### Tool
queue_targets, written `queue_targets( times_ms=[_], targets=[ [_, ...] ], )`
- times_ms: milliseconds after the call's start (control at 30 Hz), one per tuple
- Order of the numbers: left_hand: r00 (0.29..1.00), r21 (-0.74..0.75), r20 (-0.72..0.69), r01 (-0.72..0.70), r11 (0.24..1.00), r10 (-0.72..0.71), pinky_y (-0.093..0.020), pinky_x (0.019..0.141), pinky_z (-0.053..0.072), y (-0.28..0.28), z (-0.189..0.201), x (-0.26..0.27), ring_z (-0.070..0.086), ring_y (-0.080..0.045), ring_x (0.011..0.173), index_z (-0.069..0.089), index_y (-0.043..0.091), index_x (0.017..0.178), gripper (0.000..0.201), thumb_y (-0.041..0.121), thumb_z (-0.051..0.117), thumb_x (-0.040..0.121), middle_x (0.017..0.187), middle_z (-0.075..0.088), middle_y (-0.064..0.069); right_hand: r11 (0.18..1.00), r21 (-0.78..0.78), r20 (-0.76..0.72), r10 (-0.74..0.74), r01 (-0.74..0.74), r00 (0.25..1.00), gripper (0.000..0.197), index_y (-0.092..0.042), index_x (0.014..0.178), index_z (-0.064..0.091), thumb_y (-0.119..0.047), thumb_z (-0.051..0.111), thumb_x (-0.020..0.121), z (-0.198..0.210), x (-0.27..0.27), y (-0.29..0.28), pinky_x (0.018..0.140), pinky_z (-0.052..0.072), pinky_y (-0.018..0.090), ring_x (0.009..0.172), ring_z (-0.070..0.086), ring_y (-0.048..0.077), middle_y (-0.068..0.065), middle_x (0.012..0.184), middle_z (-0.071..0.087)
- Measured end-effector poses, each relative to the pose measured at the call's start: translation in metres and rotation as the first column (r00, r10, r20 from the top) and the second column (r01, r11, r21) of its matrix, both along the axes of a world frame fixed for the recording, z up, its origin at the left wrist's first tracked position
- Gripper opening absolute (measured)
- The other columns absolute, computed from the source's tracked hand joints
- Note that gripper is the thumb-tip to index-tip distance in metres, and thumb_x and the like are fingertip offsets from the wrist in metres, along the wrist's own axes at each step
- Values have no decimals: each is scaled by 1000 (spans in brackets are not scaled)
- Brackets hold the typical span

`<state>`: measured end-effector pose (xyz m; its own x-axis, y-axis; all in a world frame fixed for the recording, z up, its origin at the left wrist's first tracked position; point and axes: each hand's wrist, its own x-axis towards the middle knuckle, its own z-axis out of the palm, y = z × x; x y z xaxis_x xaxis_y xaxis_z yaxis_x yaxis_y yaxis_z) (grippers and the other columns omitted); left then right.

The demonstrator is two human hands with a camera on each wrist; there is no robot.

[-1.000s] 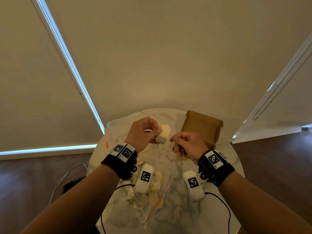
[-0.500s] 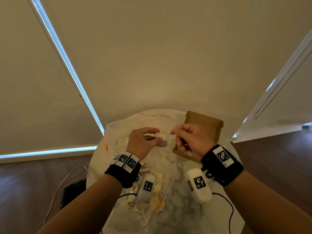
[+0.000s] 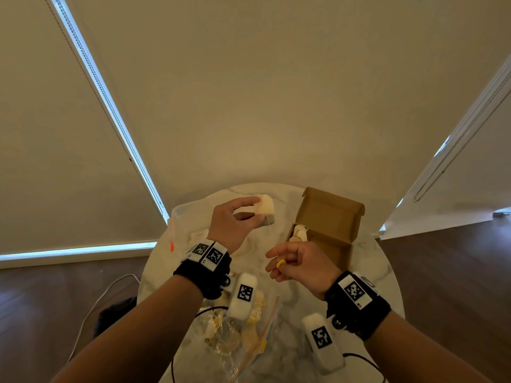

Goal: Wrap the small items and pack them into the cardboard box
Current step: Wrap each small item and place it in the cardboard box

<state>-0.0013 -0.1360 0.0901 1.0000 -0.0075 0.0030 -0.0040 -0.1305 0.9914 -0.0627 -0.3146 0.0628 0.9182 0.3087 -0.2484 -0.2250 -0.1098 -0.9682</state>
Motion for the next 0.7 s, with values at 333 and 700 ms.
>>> queue_targets(
  times_ms=[333, 700],
  targets=[
    [998, -75, 5, 63, 995, -63, -30, 81, 58, -5, 6, -9, 73, -15, 88, 73, 22, 103, 33, 5, 79, 76, 107, 73, -2, 967, -85, -34, -243, 239, 970, 6, -3, 84, 74, 0, 73, 80, -15, 19, -4, 65, 58, 27, 70, 66, 24, 17, 80, 72],
    [985, -54, -81, 150, 987, -154, -31, 79, 59, -11, -18, -44, 73, -17, 89, 75, 16, 102, 34, 1, 81, 73, 100, 75, 2, 960, -71, 179, -255, 271, 950, 10, -5, 95, 73, -5, 66, 87, 41, 51, -9, 58, 53, 17, 66, 70, 13, 17, 87, 74]
  ],
)
